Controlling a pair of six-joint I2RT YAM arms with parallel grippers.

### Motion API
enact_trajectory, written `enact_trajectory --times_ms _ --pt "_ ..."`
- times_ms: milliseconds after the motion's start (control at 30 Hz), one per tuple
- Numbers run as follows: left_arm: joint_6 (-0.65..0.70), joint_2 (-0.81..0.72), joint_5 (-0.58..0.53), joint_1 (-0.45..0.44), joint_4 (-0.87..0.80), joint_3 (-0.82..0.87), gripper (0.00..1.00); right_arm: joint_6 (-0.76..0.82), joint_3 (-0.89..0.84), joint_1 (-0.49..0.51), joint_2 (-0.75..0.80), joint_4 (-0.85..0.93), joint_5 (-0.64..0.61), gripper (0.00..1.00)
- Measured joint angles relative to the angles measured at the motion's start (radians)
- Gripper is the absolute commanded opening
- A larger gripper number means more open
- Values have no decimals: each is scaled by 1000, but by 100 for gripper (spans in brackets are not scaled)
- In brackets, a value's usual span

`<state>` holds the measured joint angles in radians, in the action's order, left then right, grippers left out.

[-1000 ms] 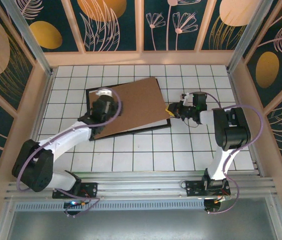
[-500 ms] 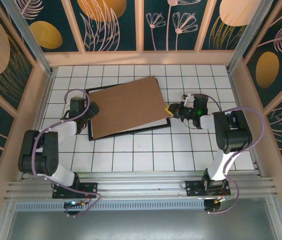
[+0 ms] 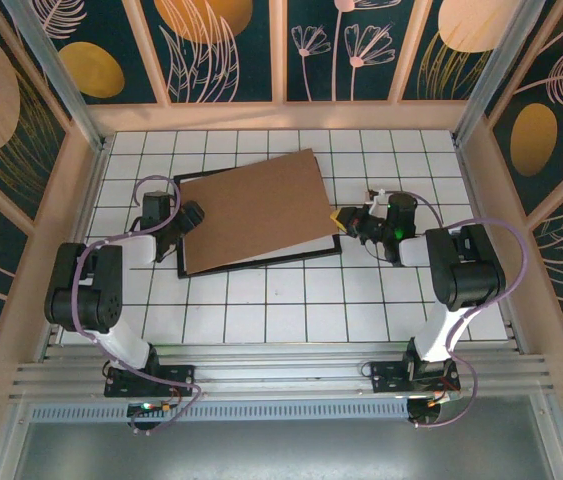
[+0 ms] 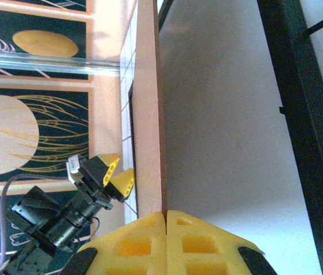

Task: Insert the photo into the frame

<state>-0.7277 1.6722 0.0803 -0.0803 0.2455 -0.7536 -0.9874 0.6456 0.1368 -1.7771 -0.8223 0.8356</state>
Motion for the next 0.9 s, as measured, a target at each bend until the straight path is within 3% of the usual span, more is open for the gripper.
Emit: enact_trajectory --times_ms 333,900 --pt "-1 12 47 2 24 -3 89 -79 -54 1 -6 -166 -26 0" --pt "-4 19 79 2 42 -2 89 -85 -124 -3 4 -226 -77 0"
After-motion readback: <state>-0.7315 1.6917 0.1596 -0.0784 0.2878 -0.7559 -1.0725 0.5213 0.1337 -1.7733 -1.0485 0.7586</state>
